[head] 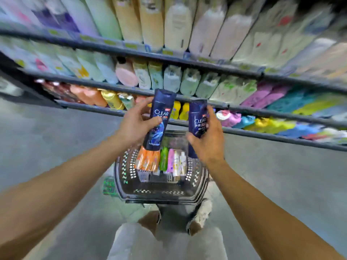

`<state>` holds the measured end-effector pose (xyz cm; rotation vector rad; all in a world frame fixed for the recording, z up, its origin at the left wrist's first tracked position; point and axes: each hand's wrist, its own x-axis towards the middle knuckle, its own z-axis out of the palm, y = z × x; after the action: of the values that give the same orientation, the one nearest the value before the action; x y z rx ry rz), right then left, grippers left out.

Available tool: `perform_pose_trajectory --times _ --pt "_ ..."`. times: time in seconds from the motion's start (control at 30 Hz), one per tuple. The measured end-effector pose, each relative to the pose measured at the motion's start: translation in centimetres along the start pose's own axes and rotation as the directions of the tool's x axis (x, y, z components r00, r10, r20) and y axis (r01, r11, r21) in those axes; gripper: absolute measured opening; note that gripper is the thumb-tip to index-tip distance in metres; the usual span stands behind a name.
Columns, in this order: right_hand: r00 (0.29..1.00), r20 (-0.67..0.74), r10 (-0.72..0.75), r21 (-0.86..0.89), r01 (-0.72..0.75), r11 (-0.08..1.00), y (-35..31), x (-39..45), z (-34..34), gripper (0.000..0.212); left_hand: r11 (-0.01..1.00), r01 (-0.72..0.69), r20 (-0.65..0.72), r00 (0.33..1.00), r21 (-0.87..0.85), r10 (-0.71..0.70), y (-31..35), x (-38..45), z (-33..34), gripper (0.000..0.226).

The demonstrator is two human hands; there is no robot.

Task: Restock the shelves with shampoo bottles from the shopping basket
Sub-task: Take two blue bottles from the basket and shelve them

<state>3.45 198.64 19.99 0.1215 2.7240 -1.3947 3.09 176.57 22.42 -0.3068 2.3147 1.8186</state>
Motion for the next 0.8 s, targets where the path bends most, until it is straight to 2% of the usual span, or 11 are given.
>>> perform_pose_trajectory --times 0.2,0.33,0.57,0.8 --pt "0.958 -0.206 -0.201 -0.008 0.204 0.979 -5.9 1.0 -13.1 0.095 0.975 -0.221 -0.016 0.975 0.001 0.221 15.1 -1.4 3.6 0.05" --pt "0.91 -0.294 -0.292 -0.04 0.294 0.955 -7.5 2.3 -21.7 0.099 0.951 -0.309 -0.02 0.951 0.006 0.309 23.0 -3.0 8.0 0.052" --pt "0.788 -0.403 -0.466 -0.117 0.46 0.88 -10.2 2.7 -39.0 0.098 0.865 -0.502 -0.117 0.861 -0.028 0.496 37.0 -7.0 17.4 0.05" --pt "0.645 -0.486 -0.59 -0.193 0.579 0.792 -15.5 3.7 -52.3 0.098 0.754 -0.656 -0.2 0.744 -0.033 0.638 48.8 -8.4 22.6 0.051"
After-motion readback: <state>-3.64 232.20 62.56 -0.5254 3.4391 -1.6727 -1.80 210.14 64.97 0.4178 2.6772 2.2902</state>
